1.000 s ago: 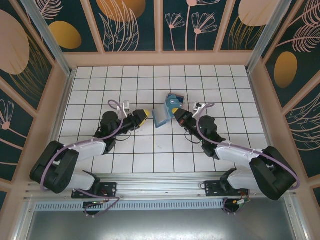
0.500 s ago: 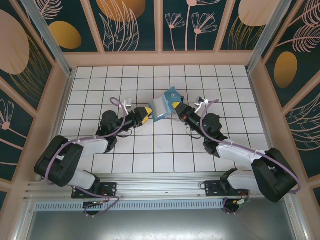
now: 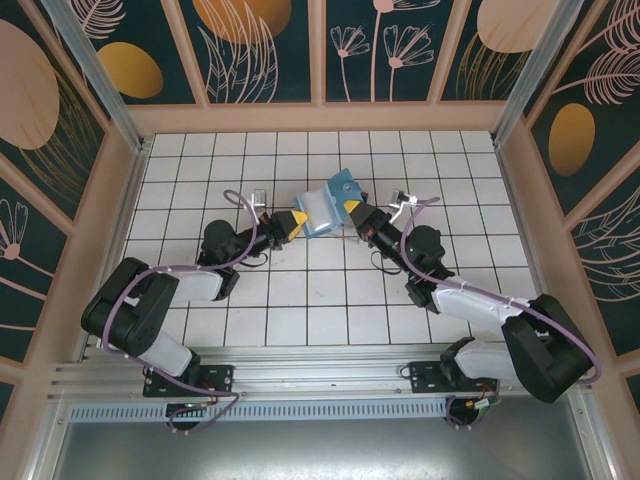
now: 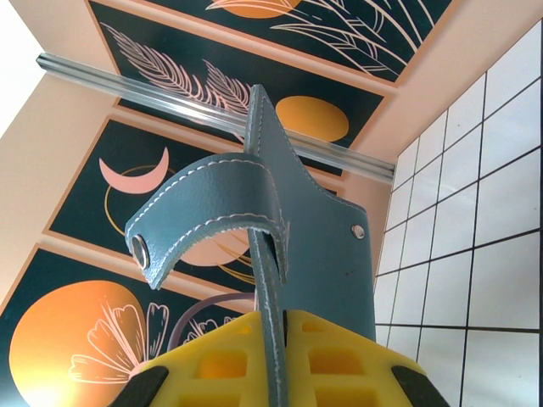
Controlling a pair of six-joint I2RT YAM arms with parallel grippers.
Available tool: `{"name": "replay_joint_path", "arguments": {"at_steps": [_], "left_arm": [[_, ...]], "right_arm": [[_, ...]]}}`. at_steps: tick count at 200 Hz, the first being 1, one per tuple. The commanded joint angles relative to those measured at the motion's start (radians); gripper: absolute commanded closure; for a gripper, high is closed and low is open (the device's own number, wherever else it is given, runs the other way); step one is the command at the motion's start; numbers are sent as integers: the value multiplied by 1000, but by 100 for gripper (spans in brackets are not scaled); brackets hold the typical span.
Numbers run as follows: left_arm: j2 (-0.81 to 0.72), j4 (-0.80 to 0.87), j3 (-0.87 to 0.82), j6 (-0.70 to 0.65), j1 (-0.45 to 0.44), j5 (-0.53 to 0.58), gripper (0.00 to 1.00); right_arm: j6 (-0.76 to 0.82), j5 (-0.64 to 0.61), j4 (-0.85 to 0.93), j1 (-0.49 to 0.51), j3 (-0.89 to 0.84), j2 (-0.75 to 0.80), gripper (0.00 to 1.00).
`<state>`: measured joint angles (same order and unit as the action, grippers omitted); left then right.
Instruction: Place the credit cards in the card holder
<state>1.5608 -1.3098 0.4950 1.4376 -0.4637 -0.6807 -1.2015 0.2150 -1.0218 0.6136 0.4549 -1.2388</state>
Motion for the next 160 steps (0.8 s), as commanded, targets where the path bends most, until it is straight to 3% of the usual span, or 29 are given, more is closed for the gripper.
{"name": "replay_joint_path", "arguments": {"at_steps": [1,30,61,93,133,160], "left_arm": [[3,-85,29,1,0,-29,87],[-12,-68,31,-10,0,-32,87],[-54,27,49,-76,0,-34,78],[-84,83,63,-114,0,-34,86],[-94,87,58,-119,0,-32,77],[-106,89,55,-124,0,-28,77]], "right_arm": [[-18,14,-78,-5,31,-14,100],[-28,-5,-79,-9,17,-18,100],[-50,-21,-82,-16,-7,-22,100],[-66,-15,-105,-16,-9,-41,100],[-91,-22,-135,-21,-25,-56,100],[-93,-30,-136,-23,-31,-62,100]]}}
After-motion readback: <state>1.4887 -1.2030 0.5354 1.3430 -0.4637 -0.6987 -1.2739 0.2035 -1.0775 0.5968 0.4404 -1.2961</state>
